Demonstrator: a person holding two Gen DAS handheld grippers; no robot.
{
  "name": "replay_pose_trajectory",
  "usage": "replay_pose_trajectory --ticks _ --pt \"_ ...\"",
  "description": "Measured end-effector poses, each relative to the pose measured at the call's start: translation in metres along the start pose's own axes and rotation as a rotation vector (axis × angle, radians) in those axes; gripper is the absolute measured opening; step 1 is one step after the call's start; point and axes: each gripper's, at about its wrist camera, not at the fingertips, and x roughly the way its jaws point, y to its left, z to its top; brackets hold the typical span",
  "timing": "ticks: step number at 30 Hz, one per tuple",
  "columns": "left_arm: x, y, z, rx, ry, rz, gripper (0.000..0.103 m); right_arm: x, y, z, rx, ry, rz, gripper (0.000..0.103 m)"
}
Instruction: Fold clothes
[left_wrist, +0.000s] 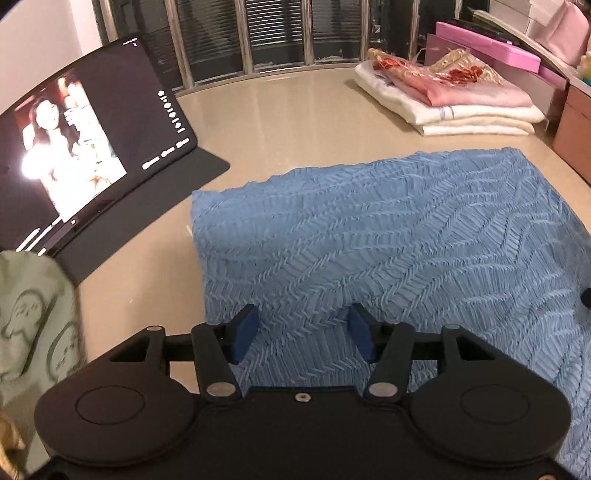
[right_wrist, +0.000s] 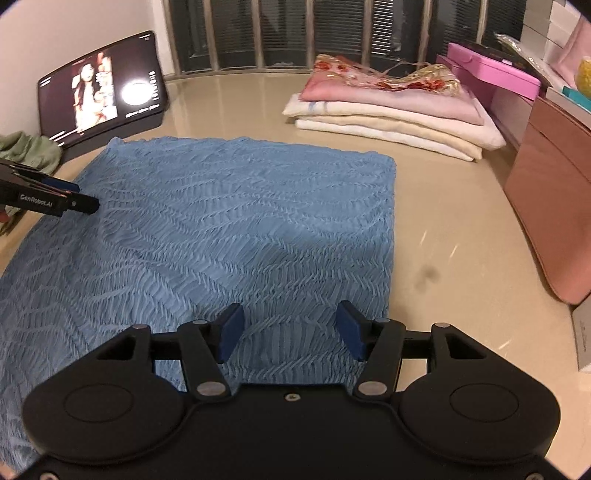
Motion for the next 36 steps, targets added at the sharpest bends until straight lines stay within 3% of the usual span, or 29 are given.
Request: replay_pose_trajectory --ticks 3,8,10,12,14,18,22,30,36 --pt "-0.001 0.003 -0.005 -0.015 -0.014 -0.004 0.064 0.005 -0.007 0.005 0.008 -0.003 -0.003 0.060" --pt "-0.017 0.012 -0.008 -0.068 -0.060 -0.005 0.065 -0.001 -0.009 0.006 0.024 -0.020 0.015 0.059" --pt "-0.035 0.007 -0.014 -0.030 -0.089 -0.017 0.071 -0.019 -0.005 0.003 0.037 -0.078 0.041 0.059" --pt "-0.054 0.001 -0.020 0.009 -0.118 -0.029 0.084 -0.047 0.004 -0.003 0.026 -0.150 0.083 0.061" --pt "-0.072 -0.005 -0.026 0.048 -0.147 -0.041 0.086 -0.074 0.018 -0.011 0.002 -0.197 0.135 0.062" --pt "-0.075 -0.030 -0.052 0.195 -0.079 -0.011 0.086 -0.119 0.062 -0.042 -0.122 -0.212 0.266 0.069" --pt "-0.072 -0.027 -0.060 0.157 -0.089 -0.026 0.079 -0.142 0.107 -0.085 -0.231 -0.174 0.371 0.069" --pt "-0.064 -0.021 -0.077 0.081 -0.109 -0.054 0.088 -0.143 0.174 -0.144 -0.298 -0.044 0.458 0.069" --pt "-0.059 -0.016 -0.089 0.024 -0.124 -0.075 0.088 -0.116 0.214 -0.172 -0.372 0.041 0.356 0.069"
